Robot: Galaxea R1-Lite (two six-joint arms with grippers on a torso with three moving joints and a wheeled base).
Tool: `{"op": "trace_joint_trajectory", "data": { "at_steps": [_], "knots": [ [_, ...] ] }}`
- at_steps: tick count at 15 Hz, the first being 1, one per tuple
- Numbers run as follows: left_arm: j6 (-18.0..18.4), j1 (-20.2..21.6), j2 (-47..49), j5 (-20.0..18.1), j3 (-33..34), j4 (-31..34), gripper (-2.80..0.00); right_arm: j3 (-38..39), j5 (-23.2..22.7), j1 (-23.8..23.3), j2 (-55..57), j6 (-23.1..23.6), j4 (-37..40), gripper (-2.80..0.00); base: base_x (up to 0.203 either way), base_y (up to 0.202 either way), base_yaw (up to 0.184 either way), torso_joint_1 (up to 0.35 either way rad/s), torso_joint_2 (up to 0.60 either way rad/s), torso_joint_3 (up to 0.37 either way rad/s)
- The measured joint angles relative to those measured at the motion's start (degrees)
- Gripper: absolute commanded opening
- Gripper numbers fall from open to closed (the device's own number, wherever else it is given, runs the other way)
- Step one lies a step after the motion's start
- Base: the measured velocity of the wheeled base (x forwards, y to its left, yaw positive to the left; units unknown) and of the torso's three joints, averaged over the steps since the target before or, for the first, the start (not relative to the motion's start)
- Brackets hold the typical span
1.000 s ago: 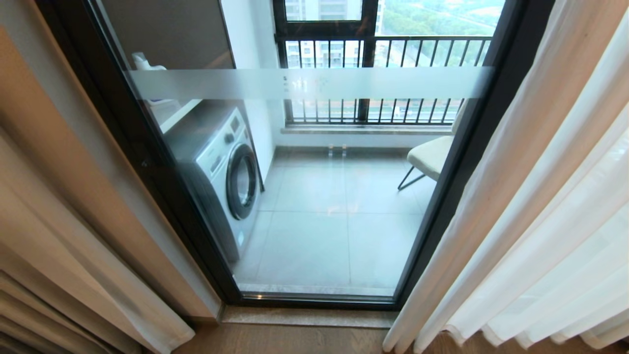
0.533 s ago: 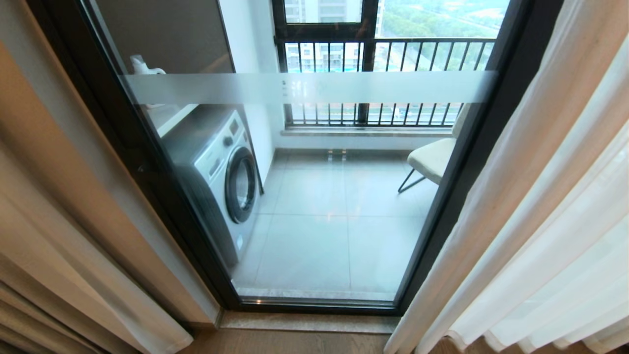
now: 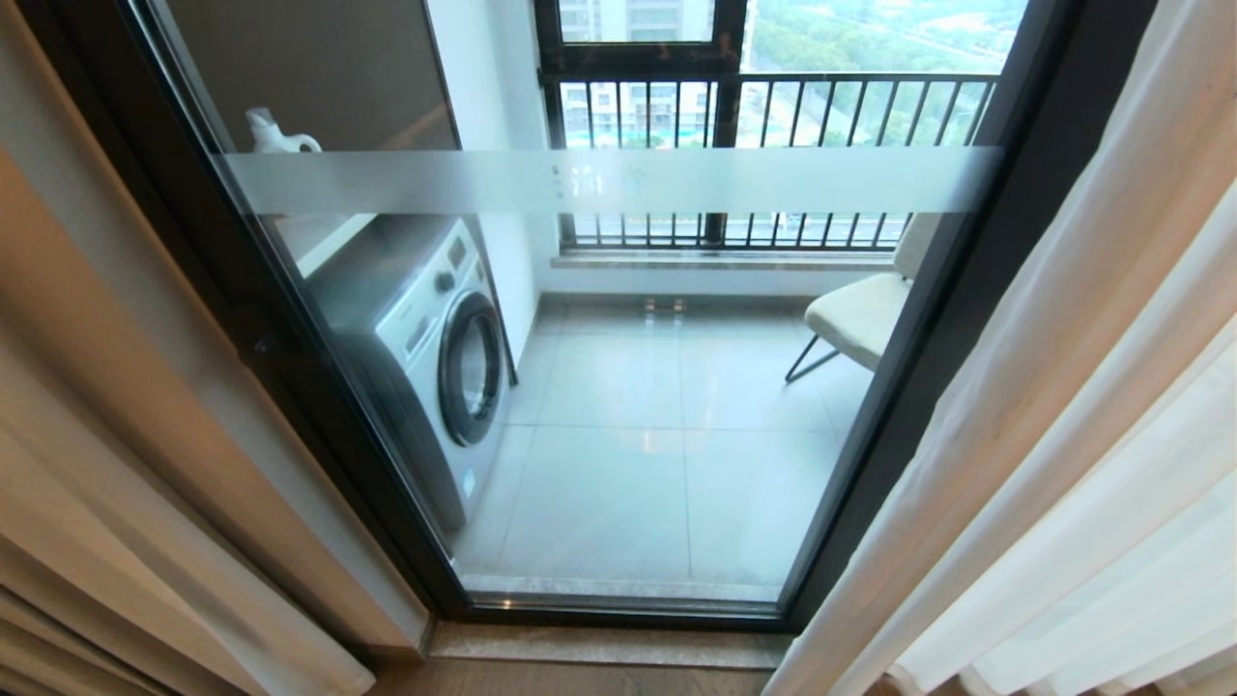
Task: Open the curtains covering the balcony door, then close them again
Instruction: Pull the inner curtains open on both sides
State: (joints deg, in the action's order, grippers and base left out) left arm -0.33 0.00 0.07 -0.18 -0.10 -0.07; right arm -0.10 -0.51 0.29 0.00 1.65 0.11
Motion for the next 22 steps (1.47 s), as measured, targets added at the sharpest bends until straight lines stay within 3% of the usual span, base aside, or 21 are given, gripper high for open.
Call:
{"op": "trace_joint_trajectory", "data": {
  "at_steps": [15,19,22],
  "knots": [
    [0.0,0.0,0.0,0.0,0.0,0.0,-2.80,0.0,0.0,0.0,0.0,1.6,-0.1,-2.80,0.000,0.000,0.000,0.000,0.00,0.000],
    [0.0,0.0,0.0,0.0,0.0,0.0,-2.80,0.0,0.2,0.0,0.0,6.2,-0.6,-2.80,0.000,0.000,0.000,0.000,0.00,0.000],
    [0.0,0.0,0.0,0.0,0.0,0.0,-2.80,0.0,0.2,-0.1,0.0,6.4,-0.8,-2.80,0.000,0.000,0.000,0.000,0.00,0.000]
  ]
}}
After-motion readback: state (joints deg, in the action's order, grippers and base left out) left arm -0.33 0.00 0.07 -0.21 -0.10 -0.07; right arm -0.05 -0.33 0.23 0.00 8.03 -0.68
